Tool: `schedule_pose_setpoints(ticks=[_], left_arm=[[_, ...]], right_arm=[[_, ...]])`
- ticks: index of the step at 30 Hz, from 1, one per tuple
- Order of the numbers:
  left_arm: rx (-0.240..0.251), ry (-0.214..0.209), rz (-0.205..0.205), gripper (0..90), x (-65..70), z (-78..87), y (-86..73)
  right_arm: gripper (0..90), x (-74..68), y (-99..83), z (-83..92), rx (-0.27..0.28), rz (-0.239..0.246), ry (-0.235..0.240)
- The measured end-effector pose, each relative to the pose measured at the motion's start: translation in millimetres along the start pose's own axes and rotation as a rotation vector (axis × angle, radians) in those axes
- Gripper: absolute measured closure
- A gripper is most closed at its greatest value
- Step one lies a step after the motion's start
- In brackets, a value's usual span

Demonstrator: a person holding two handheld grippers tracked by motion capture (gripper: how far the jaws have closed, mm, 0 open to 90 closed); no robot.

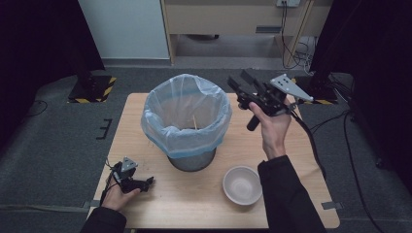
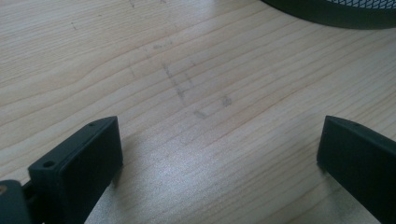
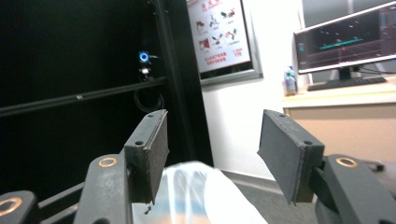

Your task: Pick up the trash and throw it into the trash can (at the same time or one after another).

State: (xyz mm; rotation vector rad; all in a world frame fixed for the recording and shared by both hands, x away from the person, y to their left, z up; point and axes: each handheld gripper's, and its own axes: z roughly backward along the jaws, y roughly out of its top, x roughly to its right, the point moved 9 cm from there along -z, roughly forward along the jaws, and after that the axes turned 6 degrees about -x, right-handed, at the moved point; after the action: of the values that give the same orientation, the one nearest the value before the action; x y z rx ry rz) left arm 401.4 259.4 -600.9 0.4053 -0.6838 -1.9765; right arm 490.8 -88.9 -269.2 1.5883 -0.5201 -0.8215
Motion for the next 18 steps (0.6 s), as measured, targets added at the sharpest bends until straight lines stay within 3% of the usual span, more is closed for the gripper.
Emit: schedule_pose_setpoints(ticks=[4,9,18], left_arm=[[0.0,0.0,0.0,0.0,0.1,0.0,0.0],[0.0,0.001,0.001,0.0,0.1,0.0,0.0],[0.001,0.001,0.001,0.0,0.2,0.0,0.0]], right_arm=[[41.6,12.9,-16.6,28.2,-0.049,0.014,-0.022],[43.8,25.9,-57.2,58.2,-0.138,0.014,-0.042],[41.8,55.3,-126.0,90.8,-0.285,0.012,-0.098]])
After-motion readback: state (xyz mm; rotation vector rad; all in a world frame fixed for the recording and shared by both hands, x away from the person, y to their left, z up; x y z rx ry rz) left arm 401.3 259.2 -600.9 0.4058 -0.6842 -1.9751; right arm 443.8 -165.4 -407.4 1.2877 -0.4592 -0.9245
